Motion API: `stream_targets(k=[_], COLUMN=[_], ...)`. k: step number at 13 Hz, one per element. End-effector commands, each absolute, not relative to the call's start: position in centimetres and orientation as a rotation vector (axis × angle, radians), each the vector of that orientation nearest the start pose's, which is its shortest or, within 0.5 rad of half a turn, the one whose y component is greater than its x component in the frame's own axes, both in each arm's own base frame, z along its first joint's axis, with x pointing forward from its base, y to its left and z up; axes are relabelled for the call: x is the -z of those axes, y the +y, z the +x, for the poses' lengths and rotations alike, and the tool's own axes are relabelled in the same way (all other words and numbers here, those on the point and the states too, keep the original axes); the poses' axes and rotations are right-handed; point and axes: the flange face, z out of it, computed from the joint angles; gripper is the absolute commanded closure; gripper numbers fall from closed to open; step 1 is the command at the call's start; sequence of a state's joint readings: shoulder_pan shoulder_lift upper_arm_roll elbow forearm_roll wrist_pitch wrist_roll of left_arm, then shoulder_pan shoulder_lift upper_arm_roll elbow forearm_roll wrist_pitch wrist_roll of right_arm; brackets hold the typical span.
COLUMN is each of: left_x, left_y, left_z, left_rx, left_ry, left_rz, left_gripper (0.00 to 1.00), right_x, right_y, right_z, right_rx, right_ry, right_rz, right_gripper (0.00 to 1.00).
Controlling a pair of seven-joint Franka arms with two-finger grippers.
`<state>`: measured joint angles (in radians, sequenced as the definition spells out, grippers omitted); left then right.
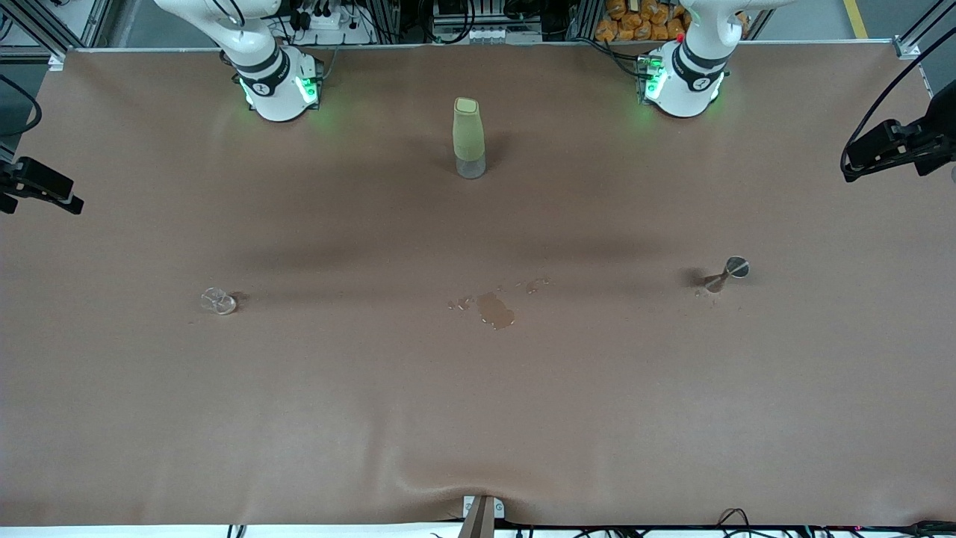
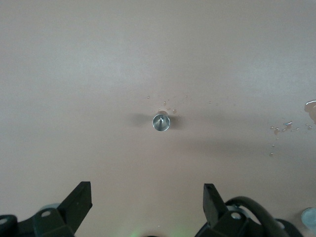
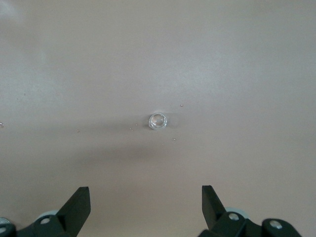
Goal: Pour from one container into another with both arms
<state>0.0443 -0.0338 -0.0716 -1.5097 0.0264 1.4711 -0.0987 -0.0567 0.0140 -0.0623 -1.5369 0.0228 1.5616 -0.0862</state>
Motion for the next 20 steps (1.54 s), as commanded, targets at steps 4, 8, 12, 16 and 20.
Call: stream_targets(k=[4, 8, 12, 16, 20], left_x=[-66.5, -65.4, -61.0, -56.5, -50.9], left_y=[-0.9, -0.1, 2.2, 6.4, 11.8], left_z=[53.2, 52.9, 52.3, 52.1, 51.0], left_rx=[-0.012, -0.1, -0.236, -0.252, -0.156], left_ry=[-0.131, -0.154, -0.082, 0.111, 0.339], left_rz=[-3.113, -3.203, -3.262, -3.33, -3.503], left_gripper=[0.0, 0.0, 0.0, 0.0, 0.0], right_x=[-63.8, -63.7, -63.7, -63.4, -62.7], right_y=[-6.3, -6.1, -6.2, -9.2, -14.4], right_z=[55.6, 55.6, 55.5, 54.1, 52.9], right_rx=[0.026, 0.024, 0.016, -0.08, -0.101], right_ry=[0.05, 0.043, 0.016, -0.459, -1.022], right_rz=[-3.132, -3.13, -3.131, -3.081, -2.913], right_gripper=[0.0, 0.0, 0.0, 0.0, 0.0])
